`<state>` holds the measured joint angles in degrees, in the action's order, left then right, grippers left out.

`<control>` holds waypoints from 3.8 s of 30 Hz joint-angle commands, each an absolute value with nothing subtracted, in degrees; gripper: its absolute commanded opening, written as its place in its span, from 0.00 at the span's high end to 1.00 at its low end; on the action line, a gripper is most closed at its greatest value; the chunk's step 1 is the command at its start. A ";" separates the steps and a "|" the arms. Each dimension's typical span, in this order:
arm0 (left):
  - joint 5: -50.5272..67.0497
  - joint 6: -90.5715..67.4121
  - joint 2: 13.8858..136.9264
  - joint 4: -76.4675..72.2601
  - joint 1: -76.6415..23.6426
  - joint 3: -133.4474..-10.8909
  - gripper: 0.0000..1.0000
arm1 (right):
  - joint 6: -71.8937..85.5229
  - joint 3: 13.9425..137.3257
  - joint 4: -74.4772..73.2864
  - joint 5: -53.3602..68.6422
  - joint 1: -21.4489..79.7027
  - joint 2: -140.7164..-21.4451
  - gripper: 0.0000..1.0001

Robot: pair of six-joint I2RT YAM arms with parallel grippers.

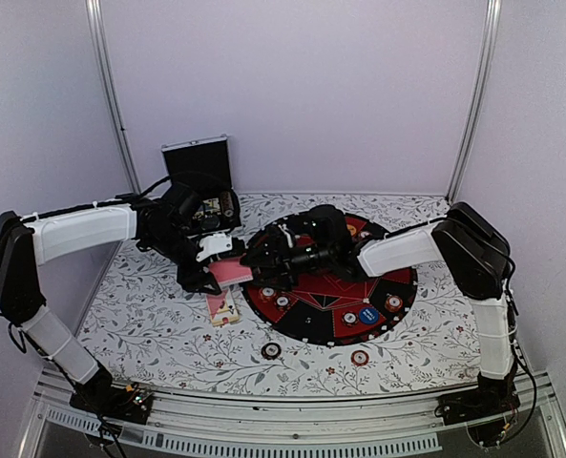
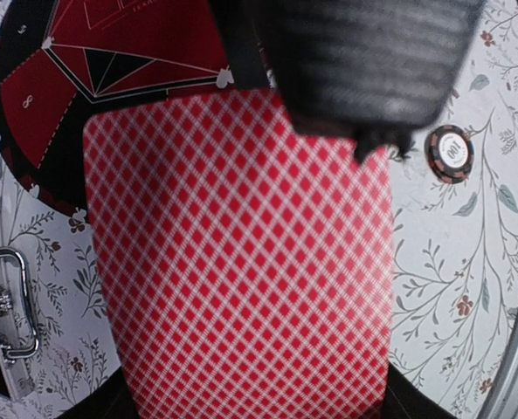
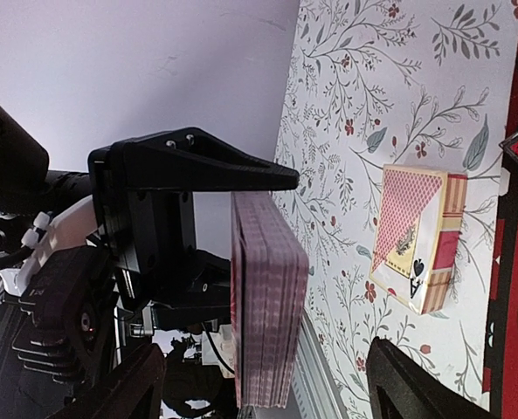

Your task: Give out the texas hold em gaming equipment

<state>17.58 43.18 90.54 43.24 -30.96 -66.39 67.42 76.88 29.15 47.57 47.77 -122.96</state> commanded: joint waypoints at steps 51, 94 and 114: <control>22.74 43.89 91.40 43.43 -35.95 -68.65 0.00 | 79.90 83.23 45.23 53.14 50.89 -128.61 0.92; 17.95 44.58 93.25 44.78 -37.71 -73.13 0.52 | 80.35 83.76 44.58 53.05 51.80 -131.58 0.52; 16.51 43.92 92.56 47.84 -39.29 -76.11 0.28 | 78.24 79.94 41.22 48.57 51.05 -129.29 0.96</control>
